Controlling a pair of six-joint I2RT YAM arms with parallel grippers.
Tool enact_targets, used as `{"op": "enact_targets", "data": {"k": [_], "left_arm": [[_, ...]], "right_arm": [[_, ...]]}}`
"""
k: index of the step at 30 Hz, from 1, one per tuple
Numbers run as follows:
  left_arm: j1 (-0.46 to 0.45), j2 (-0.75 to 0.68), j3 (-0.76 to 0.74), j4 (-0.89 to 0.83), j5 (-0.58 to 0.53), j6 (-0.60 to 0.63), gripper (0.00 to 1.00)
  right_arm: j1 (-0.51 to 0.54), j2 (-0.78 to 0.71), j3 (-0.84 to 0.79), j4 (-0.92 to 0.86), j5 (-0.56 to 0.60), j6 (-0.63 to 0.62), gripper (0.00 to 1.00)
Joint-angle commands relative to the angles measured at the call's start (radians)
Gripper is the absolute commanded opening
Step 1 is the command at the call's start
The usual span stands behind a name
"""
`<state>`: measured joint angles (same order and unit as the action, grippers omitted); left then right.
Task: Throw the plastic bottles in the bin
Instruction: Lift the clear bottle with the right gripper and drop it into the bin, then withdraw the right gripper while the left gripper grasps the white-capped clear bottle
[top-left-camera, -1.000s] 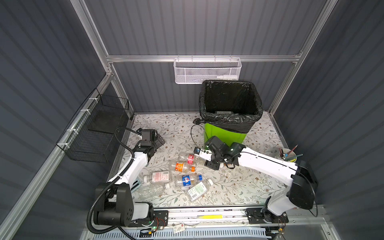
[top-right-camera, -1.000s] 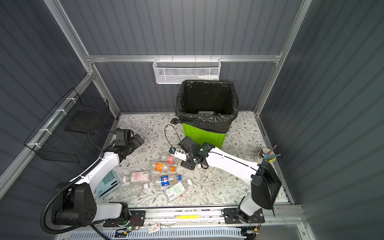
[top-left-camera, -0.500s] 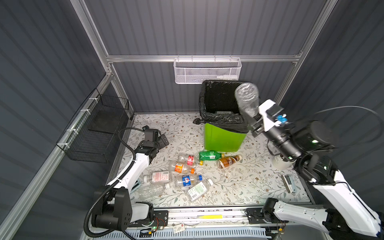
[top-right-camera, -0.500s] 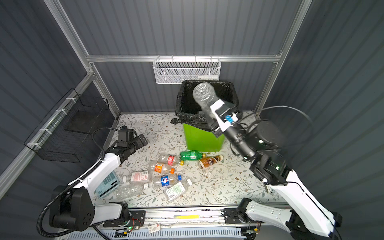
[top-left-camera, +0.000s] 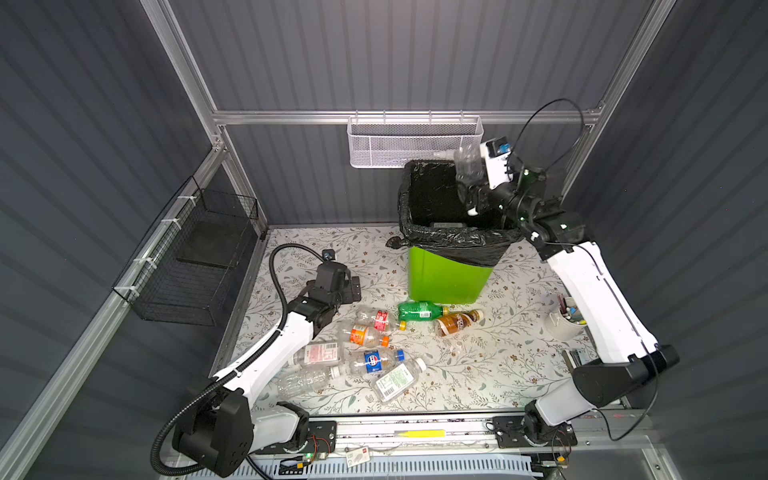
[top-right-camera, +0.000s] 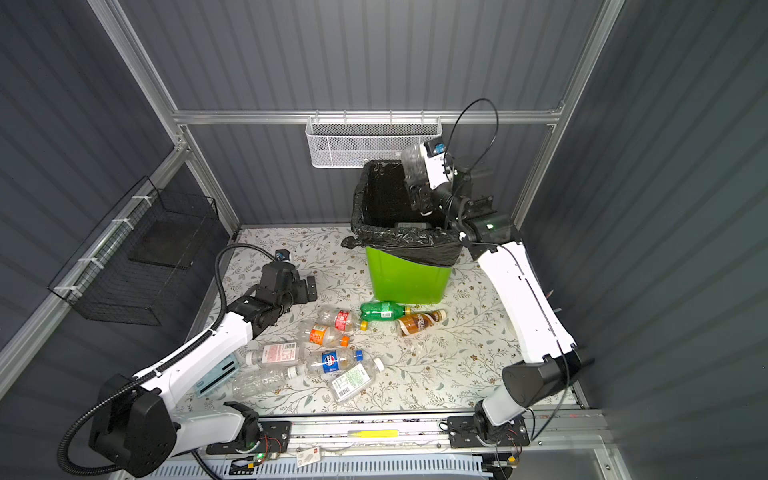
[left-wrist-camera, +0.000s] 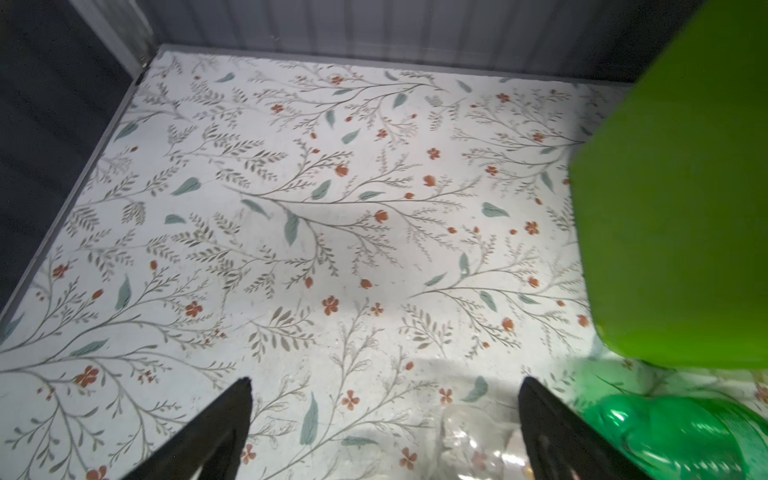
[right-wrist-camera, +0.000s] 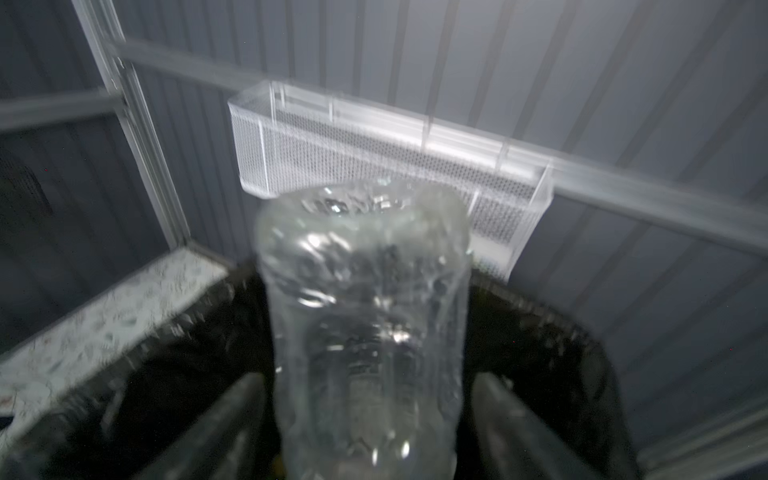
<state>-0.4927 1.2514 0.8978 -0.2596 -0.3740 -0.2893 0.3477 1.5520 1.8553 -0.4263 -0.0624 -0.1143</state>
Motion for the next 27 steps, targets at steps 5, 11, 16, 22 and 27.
{"op": "enact_targets", "data": {"k": [5, 11, 16, 22, 27], "left_arm": [[-0.241, -0.04, 0.071, -0.112, -0.102, 0.26, 1.0], [-0.422, 0.053, 0.149, -0.251, -0.077, 0.341, 1.0], [-0.564, 0.184, 0.228, -0.38, -0.046, 0.376, 1.0], [-0.638, 0.256, 0.289, -0.473, 0.077, 0.348, 0.99], [-0.701, 0.31, 0.326, -0.588, 0.098, 0.296, 0.97]], "right_arm": [[-0.029, -0.348, -0.203, 0.226, 0.118, 0.091, 0.99], [-0.088, -0.49, -0.415, 0.297, 0.172, 0.14, 0.99], [-0.159, -0.578, -0.586, 0.319, 0.185, 0.224, 0.99], [-0.25, -0.662, -0.717, 0.288, 0.165, 0.299, 0.99], [-0.297, -0.697, -0.774, 0.27, 0.154, 0.33, 0.99]]}}
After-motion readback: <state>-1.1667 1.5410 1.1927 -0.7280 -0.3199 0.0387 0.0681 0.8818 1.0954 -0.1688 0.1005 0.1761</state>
